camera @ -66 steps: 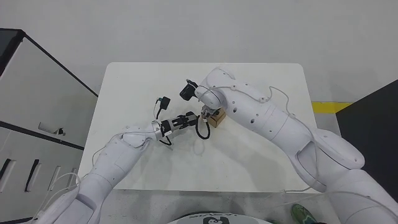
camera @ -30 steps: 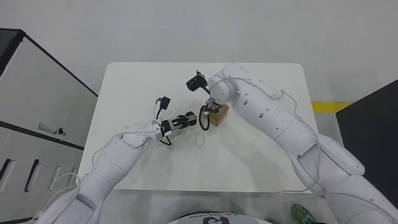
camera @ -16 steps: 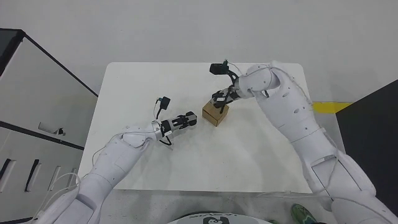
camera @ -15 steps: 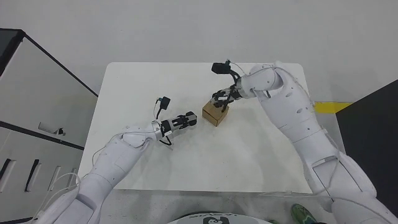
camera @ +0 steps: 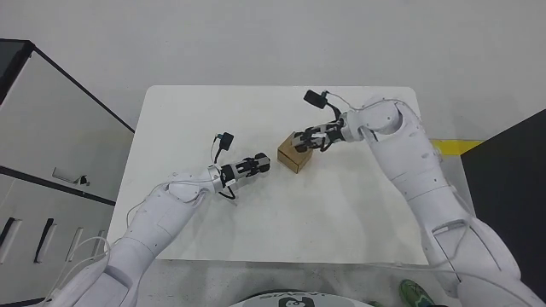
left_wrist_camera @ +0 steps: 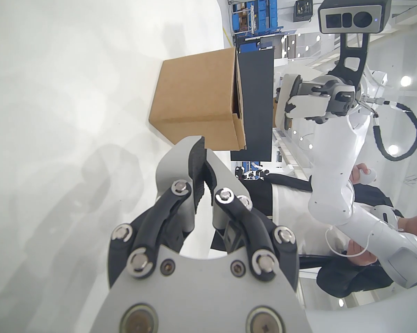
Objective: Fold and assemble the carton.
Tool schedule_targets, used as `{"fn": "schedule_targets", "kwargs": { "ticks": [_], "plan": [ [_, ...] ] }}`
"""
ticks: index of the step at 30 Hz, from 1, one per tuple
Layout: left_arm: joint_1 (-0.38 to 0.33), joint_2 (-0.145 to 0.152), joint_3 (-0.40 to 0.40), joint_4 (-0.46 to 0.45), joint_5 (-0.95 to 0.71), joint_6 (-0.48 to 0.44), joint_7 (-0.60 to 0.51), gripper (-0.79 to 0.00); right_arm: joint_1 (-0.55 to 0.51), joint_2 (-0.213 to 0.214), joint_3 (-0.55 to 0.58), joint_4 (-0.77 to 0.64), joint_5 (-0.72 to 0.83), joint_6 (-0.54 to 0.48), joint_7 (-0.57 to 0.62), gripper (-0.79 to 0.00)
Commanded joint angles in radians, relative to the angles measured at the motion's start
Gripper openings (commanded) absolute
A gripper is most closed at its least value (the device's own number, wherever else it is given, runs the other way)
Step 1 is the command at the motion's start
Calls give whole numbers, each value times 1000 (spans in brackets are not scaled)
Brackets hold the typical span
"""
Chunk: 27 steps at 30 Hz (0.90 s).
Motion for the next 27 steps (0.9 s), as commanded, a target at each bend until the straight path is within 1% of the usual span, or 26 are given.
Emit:
{"fn": "schedule_targets", "kwargs": {
  "ticks": [1,6,14,27],
  "plan": [
    [0,0,0,0,0,0,0,-785,7,-3,-14,15,9,-5,-3,-785],
    [0,0,0,0,0,0,0,-785,30,-13,-54,53,25,-21,-13,-785],
    [0,0,0,0,0,0,0,-785,67,-27,-120,97,2,-24,-30,-785],
    [0,0,0,0,0,0,0,-785,101,-39,-178,146,-6,-24,-35,-785]
  ]
}}
